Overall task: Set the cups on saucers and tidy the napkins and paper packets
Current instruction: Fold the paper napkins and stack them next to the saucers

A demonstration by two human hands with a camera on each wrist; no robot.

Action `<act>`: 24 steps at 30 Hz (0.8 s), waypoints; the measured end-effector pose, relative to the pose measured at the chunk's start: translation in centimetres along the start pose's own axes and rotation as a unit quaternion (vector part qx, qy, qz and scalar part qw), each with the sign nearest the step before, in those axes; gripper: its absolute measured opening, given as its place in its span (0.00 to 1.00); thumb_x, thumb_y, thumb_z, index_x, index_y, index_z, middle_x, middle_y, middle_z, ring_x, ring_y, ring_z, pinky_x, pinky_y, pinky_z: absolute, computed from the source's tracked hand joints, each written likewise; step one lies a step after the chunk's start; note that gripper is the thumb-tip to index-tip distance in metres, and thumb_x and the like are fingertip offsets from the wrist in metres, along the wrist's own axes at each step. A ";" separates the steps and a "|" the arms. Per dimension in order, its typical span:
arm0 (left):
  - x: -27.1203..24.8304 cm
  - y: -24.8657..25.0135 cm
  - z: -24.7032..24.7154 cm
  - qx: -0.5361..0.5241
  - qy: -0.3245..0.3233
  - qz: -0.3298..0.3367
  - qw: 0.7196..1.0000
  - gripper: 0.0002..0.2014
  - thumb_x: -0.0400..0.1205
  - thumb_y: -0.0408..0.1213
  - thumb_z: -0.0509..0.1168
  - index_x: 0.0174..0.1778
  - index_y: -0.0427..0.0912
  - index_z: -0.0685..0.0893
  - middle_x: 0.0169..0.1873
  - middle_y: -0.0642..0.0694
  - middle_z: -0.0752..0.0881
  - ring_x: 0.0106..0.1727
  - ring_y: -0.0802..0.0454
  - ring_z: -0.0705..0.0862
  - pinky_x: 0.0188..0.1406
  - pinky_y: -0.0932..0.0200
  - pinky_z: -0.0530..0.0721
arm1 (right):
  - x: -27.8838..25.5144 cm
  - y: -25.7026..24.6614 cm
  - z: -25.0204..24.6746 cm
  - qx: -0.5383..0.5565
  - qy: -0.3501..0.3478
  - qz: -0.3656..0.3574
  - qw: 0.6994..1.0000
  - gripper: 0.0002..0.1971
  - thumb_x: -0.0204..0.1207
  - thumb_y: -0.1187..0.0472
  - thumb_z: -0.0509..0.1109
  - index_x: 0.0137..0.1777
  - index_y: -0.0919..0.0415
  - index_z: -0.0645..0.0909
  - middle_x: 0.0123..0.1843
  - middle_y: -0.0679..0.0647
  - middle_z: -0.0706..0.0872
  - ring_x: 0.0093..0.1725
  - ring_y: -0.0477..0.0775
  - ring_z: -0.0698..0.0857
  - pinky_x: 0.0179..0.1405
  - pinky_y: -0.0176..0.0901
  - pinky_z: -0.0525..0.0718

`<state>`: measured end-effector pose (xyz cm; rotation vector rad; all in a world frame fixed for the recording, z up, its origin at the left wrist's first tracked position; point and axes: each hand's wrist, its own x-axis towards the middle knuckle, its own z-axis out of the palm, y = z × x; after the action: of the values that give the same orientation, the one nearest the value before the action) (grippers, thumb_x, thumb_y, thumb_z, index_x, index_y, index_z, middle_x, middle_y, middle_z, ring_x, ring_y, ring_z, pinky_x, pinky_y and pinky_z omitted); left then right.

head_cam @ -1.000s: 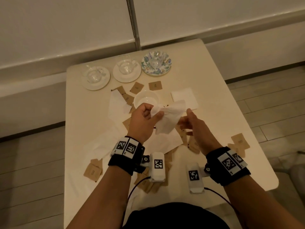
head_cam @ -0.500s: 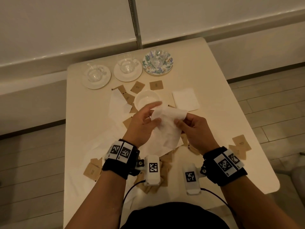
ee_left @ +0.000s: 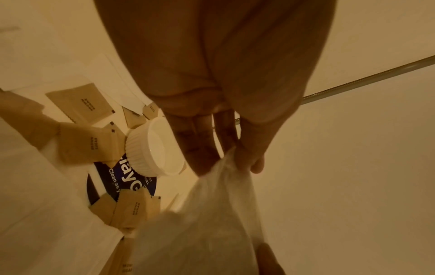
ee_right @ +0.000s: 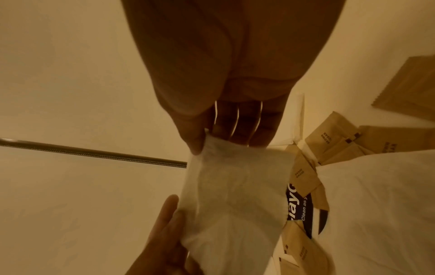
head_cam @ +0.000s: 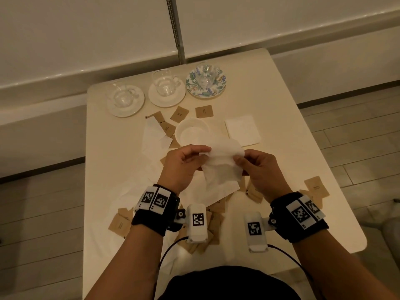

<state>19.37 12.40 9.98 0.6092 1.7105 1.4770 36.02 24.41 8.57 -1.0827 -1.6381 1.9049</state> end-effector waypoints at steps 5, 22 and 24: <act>0.0 0.1 -0.4 0.014 -0.006 0.006 1.000 0.14 0.78 0.19 0.69 0.51 0.43 0.89 0.31 0.57 0.90 0.34 0.62 0.87 0.38 0.68 0.85 | 0.2 0.2 -0.3 -0.030 0.001 -0.004 1.000 0.06 0.80 0.56 0.71 0.47 0.53 0.90 0.46 0.53 0.92 0.49 0.60 0.89 0.52 0.61 0.89; 0.1 0.3 -1.3 -0.004 -0.012 0.014 1.000 0.19 0.71 0.19 0.75 0.50 0.47 0.91 0.42 0.47 0.92 0.45 0.54 0.90 0.46 0.65 0.87 | 0.5 -0.6 -0.8 0.007 0.042 -0.031 0.999 0.07 0.75 0.60 0.75 0.45 0.63 0.90 0.41 0.59 0.92 0.45 0.65 0.90 0.45 0.53 0.91; 0.2 0.4 -1.4 -0.001 -0.016 0.017 1.000 0.19 0.71 0.18 0.75 0.50 0.47 0.90 0.40 0.48 0.92 0.44 0.55 0.90 0.45 0.65 0.86 | 0.5 -0.7 -0.7 0.011 0.048 -0.037 0.998 0.06 0.73 0.60 0.76 0.45 0.63 0.90 0.40 0.60 0.92 0.44 0.65 0.90 0.45 0.56 0.91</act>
<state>18.10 11.78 10.38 0.6605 1.6820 1.4852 36.10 25.39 9.08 -1.0721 -1.5786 1.7931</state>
